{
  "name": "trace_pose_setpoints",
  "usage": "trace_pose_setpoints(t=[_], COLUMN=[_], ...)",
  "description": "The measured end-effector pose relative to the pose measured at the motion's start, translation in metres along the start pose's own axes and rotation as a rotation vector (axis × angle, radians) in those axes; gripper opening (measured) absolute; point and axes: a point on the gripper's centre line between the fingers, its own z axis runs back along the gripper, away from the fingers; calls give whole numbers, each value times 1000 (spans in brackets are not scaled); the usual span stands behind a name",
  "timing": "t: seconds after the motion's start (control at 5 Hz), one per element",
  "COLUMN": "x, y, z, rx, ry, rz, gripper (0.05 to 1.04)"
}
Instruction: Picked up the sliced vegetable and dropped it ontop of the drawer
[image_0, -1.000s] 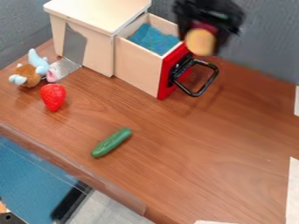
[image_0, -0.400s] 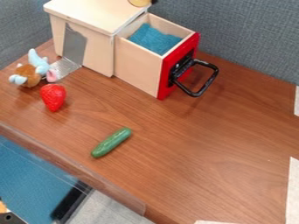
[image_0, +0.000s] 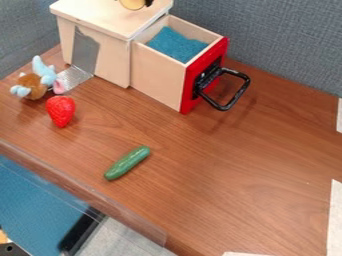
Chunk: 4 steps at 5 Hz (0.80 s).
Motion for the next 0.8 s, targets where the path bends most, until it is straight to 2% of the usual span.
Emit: trace_pose_setpoints(t=[0.4,0.8], x=[-2,0], y=[31,35], z=[-13,-12], rx=[24,20], ry=[43,44], rz=[37,49], gripper=[879,913])
